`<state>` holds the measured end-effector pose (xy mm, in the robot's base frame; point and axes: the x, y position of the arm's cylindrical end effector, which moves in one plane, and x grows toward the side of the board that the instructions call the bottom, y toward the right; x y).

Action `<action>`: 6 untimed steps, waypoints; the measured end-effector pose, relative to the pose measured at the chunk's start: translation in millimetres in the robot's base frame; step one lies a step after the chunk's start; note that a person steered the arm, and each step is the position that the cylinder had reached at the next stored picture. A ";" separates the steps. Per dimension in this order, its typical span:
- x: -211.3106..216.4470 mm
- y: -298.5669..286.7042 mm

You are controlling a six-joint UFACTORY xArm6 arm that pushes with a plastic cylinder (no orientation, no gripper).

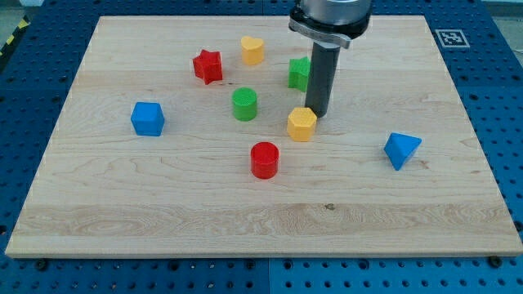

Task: Slide the blue triangle slightly down

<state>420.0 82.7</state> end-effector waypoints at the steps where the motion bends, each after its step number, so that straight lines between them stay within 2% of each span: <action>1: 2.5 50.5; 3: 36.2 132.8; 4: 59.5 134.7; 6: 78.2 97.6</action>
